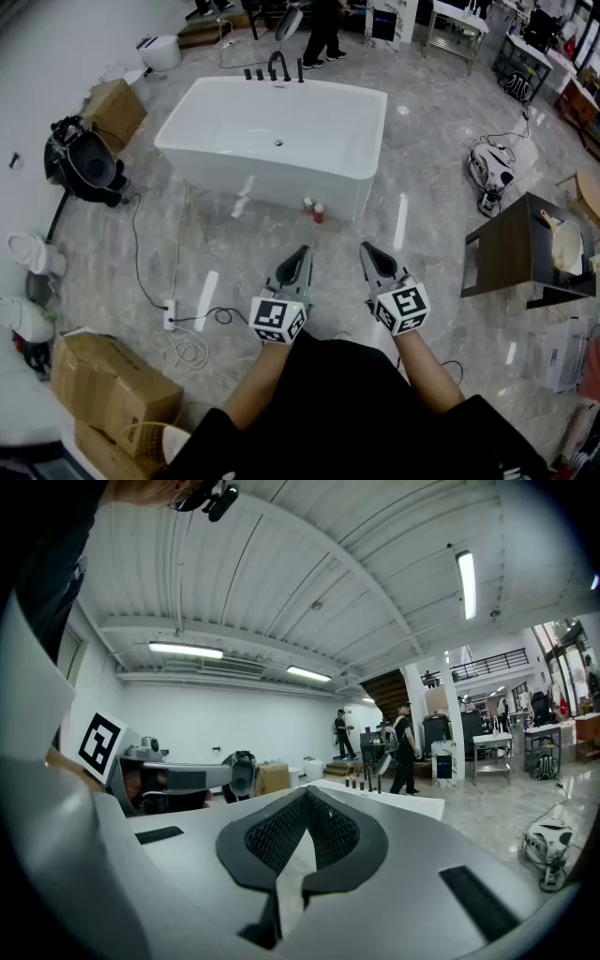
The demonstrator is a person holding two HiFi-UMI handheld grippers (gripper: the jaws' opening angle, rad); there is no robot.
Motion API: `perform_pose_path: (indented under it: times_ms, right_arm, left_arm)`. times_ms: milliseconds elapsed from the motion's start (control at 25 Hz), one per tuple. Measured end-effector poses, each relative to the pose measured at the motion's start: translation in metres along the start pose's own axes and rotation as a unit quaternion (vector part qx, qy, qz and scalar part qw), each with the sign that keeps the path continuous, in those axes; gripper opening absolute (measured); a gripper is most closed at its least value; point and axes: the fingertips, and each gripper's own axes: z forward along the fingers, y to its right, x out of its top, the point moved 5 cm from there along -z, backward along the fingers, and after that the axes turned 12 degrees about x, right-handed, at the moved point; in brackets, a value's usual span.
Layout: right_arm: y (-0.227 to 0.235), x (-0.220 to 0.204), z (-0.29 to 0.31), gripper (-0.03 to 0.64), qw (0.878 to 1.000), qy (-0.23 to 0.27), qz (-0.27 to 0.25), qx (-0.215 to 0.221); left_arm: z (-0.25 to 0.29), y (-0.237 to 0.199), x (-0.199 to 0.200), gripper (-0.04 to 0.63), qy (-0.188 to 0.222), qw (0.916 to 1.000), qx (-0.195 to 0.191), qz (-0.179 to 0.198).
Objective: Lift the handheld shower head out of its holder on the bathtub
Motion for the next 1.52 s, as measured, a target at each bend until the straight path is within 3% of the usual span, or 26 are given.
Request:
perform_pose_path:
  times_ms: [440,800,880,1000,1120,1240,1520]
  right_arm:
    - [0.001,-0.010,0.025,-0.008,1.000,-0.013,0.019,0.013]
    - [-0.004,-0.003,0.063,-0.006,1.000,0.006,0.019,0.018]
    - [-0.002,-0.003,0.071,0.001,0.999,0.008,0.027,0.019]
    - [0.003,-0.005,0.085,0.168,0.999,0.002,0.038,0.018]
    - [0.004,-0.005,0.100,0.198,0.999,-0.015,0.029,0.018]
    - [0.005,-0.005,0.115,0.213,0.999,-0.024,0.026,0.017]
    - [-0.001,-0.002,0.163,0.236,0.999,-0.035,0.030,0.016]
  left_arm:
    - [0.005,-0.021,-0.002,0.006,0.000,1.0000,0.007,-0.007]
    - [0.015,-0.073,-0.002,0.008,-0.006,0.9995,0.024,-0.018]
    - [0.020,-0.086,-0.001,0.066,-0.006,0.9995,0.022,-0.023]
    - [0.027,-0.105,0.001,0.195,-0.001,0.9993,0.003,-0.038]
    - [0.032,-0.126,0.004,0.262,0.005,0.9990,-0.005,-0.044]
    - [0.037,-0.144,0.003,0.296,-0.003,0.9994,-0.001,-0.036]
    - [0.039,-0.192,0.015,0.304,0.000,0.9995,0.010,-0.030]
